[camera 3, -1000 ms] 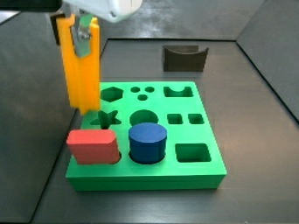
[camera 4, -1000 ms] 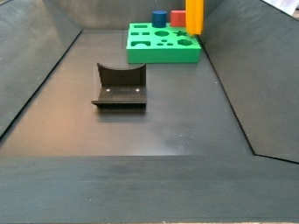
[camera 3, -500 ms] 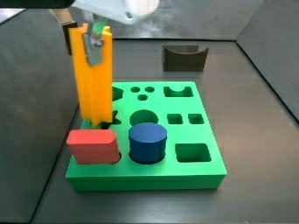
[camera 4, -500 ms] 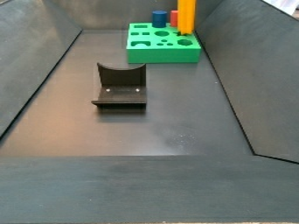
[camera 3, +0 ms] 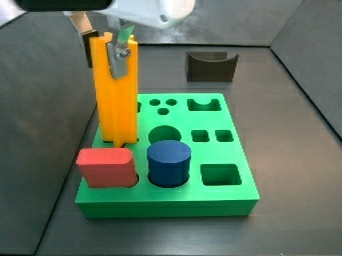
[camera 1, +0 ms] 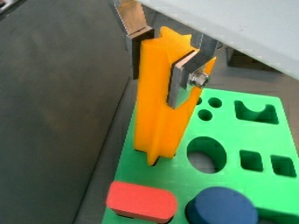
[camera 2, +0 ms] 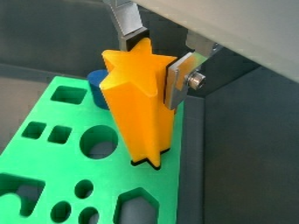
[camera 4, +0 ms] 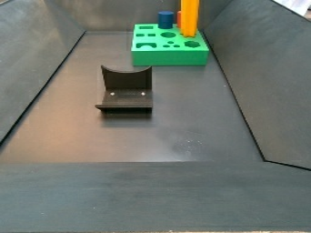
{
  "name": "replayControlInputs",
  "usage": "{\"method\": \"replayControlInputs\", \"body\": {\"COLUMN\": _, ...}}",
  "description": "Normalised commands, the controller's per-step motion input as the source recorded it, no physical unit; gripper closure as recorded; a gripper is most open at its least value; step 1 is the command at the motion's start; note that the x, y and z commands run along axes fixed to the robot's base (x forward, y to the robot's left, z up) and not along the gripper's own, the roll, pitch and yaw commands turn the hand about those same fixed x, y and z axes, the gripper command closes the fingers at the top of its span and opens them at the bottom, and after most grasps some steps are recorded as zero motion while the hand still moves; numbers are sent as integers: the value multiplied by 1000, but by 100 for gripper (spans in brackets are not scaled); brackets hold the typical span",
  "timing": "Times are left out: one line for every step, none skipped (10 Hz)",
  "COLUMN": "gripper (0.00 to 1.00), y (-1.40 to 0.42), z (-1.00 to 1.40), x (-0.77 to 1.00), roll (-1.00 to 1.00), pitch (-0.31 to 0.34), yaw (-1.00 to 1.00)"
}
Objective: Pick up the star object. Move up. Move to above the board. Insert the star object.
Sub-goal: Insert the star object.
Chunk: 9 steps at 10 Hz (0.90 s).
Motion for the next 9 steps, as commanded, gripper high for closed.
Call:
{"method": "replayControlInputs", "body": {"gripper": 100, "y": 3, "z": -351, "x": 37, "roll": 153, "pitch": -100, "yaw": 723}}
{"method": "replayControlInputs", "body": {"gripper": 100, "y": 63, "z": -383, "x": 0, "roll": 180, "pitch": -110, "yaw": 757}}
{"method": "replayControlInputs", "body": {"gripper": 100, "y": -43, "z": -211, "x": 0, "roll": 47, "pitch": -93, "yaw": 394}}
{"method": "replayControlInputs", "body": {"gripper": 100, "y": -154, "z": -291, "x": -9, "roll": 0, "pitch": -147, "yaw": 211}}
{"method": "replayControlInputs", "body": {"gripper": 100, "y": -303, "z": -443, "x": -26, "roll": 11, "pitch": -237, "yaw": 191}}
{"method": "replayControlInputs", "body": {"gripper": 100, "y": -397, "z": -637, "x": -86, "roll": 111, "pitch": -289, "yaw": 191}}
{"method": "replayControlInputs", "body": {"gripper": 100, "y": -426, "z": -623, "x": -54, "roll": 150, "pitch": -290, "yaw": 126}}
{"method": "replayControlInputs", "body": {"gripper": 100, "y": -463, "z": -574, "x": 0, "roll": 207, "pitch": -290, "yaw": 0}}
{"method": "replayControlInputs", "body": {"gripper": 100, "y": -400, "z": -506, "x": 0, "roll": 267, "pitch": -279, "yaw": 0}}
